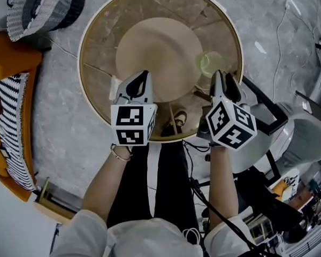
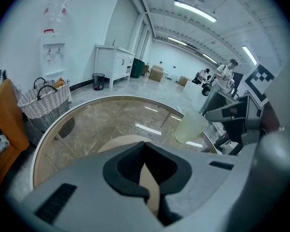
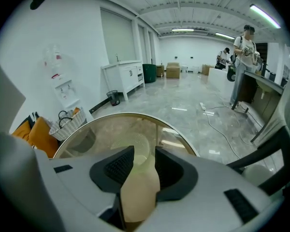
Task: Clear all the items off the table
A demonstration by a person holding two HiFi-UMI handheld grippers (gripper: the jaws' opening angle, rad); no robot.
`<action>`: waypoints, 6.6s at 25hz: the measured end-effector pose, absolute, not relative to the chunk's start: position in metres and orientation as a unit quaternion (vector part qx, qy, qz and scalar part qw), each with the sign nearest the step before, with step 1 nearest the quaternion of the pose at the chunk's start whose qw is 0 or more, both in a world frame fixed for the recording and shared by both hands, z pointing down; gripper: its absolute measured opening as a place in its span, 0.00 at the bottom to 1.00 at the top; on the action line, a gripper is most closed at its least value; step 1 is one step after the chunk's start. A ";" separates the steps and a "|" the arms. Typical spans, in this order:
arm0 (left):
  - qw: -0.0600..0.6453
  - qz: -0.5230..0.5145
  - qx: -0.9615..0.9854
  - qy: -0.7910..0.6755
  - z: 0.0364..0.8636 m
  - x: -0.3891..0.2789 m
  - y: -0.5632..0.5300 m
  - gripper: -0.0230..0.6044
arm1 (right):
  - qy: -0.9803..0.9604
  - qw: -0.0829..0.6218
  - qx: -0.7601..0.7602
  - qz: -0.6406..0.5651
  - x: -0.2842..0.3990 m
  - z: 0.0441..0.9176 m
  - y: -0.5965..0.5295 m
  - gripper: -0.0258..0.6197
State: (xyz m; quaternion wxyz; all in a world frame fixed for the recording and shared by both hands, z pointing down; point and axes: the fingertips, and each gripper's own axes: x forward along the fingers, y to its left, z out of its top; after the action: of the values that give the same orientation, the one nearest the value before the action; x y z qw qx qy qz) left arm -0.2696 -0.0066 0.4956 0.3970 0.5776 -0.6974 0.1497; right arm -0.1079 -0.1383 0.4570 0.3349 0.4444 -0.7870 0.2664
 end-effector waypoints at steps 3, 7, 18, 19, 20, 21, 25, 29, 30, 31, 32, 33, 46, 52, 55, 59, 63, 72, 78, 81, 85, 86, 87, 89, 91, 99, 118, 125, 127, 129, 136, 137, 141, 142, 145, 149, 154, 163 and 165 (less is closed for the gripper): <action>0.399 0.153 0.577 -0.696 0.500 -0.271 -0.012 0.05 | -0.784 0.343 0.441 0.270 -0.110 0.464 -0.143 0.27; 0.401 0.158 0.577 -0.694 0.504 -0.274 -0.018 0.05 | -0.775 0.352 0.442 0.284 -0.111 0.476 -0.150 0.27; 0.405 0.165 0.569 -0.696 0.512 -0.282 -0.020 0.05 | -0.758 0.373 0.443 0.300 -0.113 0.491 -0.159 0.12; 0.404 0.167 0.571 -0.695 0.512 -0.282 -0.020 0.05 | -0.758 0.374 0.444 0.298 -0.113 0.491 -0.158 0.11; 0.403 0.169 0.572 -0.694 0.512 -0.281 -0.019 0.05 | -0.758 0.374 0.444 0.298 -0.113 0.491 -0.158 0.11; 0.403 0.170 0.573 -0.693 0.512 -0.280 -0.019 0.05 | -0.758 0.374 0.444 0.298 -0.113 0.491 -0.158 0.11; 0.405 0.169 0.574 -0.691 0.511 -0.276 -0.017 0.05 | -0.756 0.368 0.447 0.305 -0.109 0.488 -0.155 0.11; 0.404 0.170 0.581 -0.686 0.510 -0.269 -0.017 0.05 | -0.754 0.363 0.451 0.310 -0.102 0.486 -0.149 0.11; 0.403 0.171 0.584 -0.684 0.510 -0.266 -0.018 0.05 | -0.753 0.362 0.454 0.311 -0.098 0.485 -0.147 0.11; 0.401 0.172 0.587 -0.682 0.509 -0.263 -0.019 0.05 | -0.751 0.361 0.456 0.312 -0.093 0.484 -0.145 0.11; 0.400 0.174 0.590 -0.679 0.508 -0.258 -0.019 0.05 | -0.750 0.359 0.459 0.313 -0.088 0.483 -0.143 0.11; 0.399 0.175 0.594 -0.677 0.508 -0.253 -0.020 0.05 | -0.748 0.357 0.462 0.315 -0.083 0.482 -0.141 0.11; 0.366 0.215 0.681 -0.597 0.492 -0.140 -0.026 0.05 | -0.693 0.314 0.541 0.359 0.035 0.467 -0.084 0.11; 0.350 0.244 0.735 -0.527 0.484 -0.059 -0.020 0.05 | -0.634 0.283 0.604 0.392 0.119 0.465 -0.045 0.11; 0.336 0.259 0.758 -0.496 0.481 -0.020 -0.015 0.05 | -0.607 0.266 0.630 0.407 0.159 0.464 -0.030 0.11; 0.320 0.279 0.784 -0.453 0.482 0.022 -0.007 0.05 | -0.569 0.235 0.665 0.424 0.201 0.463 -0.004 0.11; 0.308 0.297 0.803 -0.415 0.481 0.064 -0.002 0.05 | -0.535 0.217 0.691 0.435 0.244 0.461 0.017 0.11; 0.302 0.303 0.821 -0.378 0.481 0.142 -0.012 0.05 | -0.483 0.188 0.723 0.458 0.325 0.472 0.026 0.11; 0.297 0.306 0.829 -0.363 0.484 0.191 -0.026 0.05 | -0.480 0.198 0.723 0.456 0.367 0.478 0.008 0.11; 0.295 0.303 0.831 -0.361 0.485 0.212 -0.034 0.05 | -0.479 0.199 0.723 0.457 0.385 0.482 -0.003 0.11; 0.300 0.304 0.828 -0.363 0.492 0.228 -0.041 0.05 | -0.483 0.200 0.719 0.457 0.403 0.491 -0.013 0.11; 0.301 0.306 0.827 -0.364 0.494 0.231 -0.042 0.05 | -0.486 0.200 0.718 0.457 0.406 0.495 -0.015 0.11; 0.301 0.308 0.825 -0.366 0.497 0.233 -0.044 0.05 | -0.486 0.200 0.717 0.459 0.409 0.497 -0.017 0.11; 0.298 0.309 0.823 -0.371 0.500 0.235 -0.049 0.05 | -0.482 0.205 0.713 0.466 0.412 0.500 -0.020 0.11; 0.297 0.310 0.821 -0.377 0.503 0.235 -0.053 0.05 | -0.483 0.207 0.709 0.471 0.414 0.504 -0.023 0.11; 0.301 0.319 0.810 -0.389 0.515 0.236 -0.051 0.05 | -0.505 0.197 0.695 0.472 0.415 0.515 -0.032 0.14; 0.297 0.314 0.812 -0.392 0.498 0.220 -0.034 0.05 | -0.506 0.189 0.713 0.447 0.414 0.486 -0.021 0.21; 0.297 0.298 0.808 -0.413 0.480 0.183 -0.033 0.05 | -0.534 0.189 0.702 0.432 0.373 0.459 -0.029 0.21; 0.300 0.293 0.805 -0.420 0.476 0.166 -0.031 0.05 | -0.548 0.188 0.693 0.428 0.349 0.449 -0.032 0.21; 0.301 0.290 0.799 -0.433 0.474 0.142 -0.031 0.05 | -0.565 0.190 0.682 0.423 0.320 0.443 -0.036 0.21; 0.331 0.257 0.749 -0.513 0.475 0.032 -0.022 0.05 | -0.634 0.230 0.617 0.406 0.201 0.445 -0.048 0.21; 0.335 0.252 0.738 -0.528 0.476 0.014 -0.020 0.05 | -0.646 0.238 0.605 0.401 0.182 0.446 -0.050 0.21; 0.350 0.237 0.700 -0.576 0.475 -0.054 -0.002 0.05 | -0.686 0.265 0.555 0.390 0.108 0.444 -0.045 0.17; 0.354 0.232 0.690 -0.587 0.475 -0.070 0.003 0.05 | -0.697 0.273 0.540 0.385 0.089 0.443 -0.043 0.16; 0.370 0.218 0.659 -0.618 0.477 -0.113 0.020 0.05 | -0.732 0.302 0.489 0.366 0.030 0.443 -0.036 0.13; 0.393 0.192 0.616 -0.655 0.480 -0.157 0.046 0.05 | -0.768 0.341 0.415 0.350 -0.040 0.452 -0.020 0.08; 0.406 0.156 0.576 -0.692 0.483 -0.208 0.072 0.05 | -0.794 0.376 0.353 0.322 -0.108 0.458 0.004 0.08; 0.429 0.113 0.489 -0.751 0.495 -0.291 0.142 0.05 | -0.831 0.415 0.241 0.282 -0.211 0.471 0.049 0.08; 0.433 0.107 0.473 -0.760 0.498 -0.307 0.158 0.05 | -0.836 0.424 0.220 0.271 -0.230 0.474 0.060 0.08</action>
State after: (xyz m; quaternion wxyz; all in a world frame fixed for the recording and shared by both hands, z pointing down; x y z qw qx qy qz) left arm -0.3067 0.1576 0.4983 0.4329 0.4730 -0.7598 0.1070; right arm -0.2303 0.0596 0.4742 0.4245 0.2197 -0.8356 0.2707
